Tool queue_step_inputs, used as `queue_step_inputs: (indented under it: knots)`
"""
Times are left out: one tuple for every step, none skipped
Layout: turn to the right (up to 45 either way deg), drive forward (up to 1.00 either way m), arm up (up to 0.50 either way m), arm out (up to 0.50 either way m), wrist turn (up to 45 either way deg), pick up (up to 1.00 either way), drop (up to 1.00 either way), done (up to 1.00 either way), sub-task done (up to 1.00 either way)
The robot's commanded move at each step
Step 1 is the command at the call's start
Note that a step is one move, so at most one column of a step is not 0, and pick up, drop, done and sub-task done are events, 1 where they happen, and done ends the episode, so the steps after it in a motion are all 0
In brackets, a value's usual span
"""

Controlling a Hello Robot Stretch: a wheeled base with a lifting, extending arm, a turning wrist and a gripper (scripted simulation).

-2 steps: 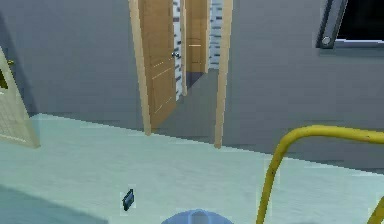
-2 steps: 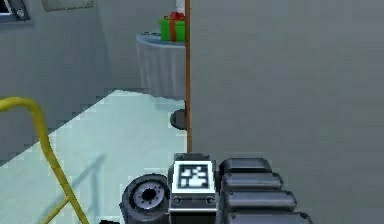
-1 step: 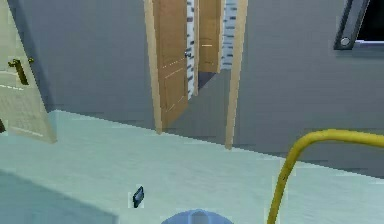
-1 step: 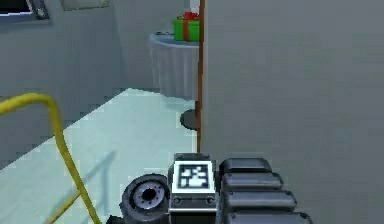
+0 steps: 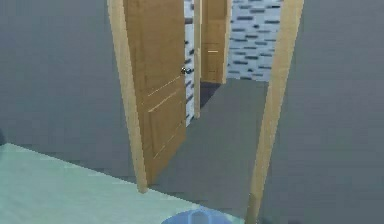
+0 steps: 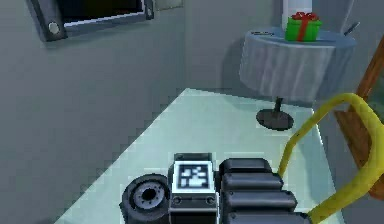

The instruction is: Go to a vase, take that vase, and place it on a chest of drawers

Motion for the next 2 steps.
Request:
queue_step_inputs:
  knots:
    - [0.0, 1.0, 0.0, 0.0, 0.0, 0.0, 0.0, 0.0, 0.0]
    - [6.0, 0.0, 0.0, 0.0, 0.0, 0.0, 0.0, 0.0, 0.0]
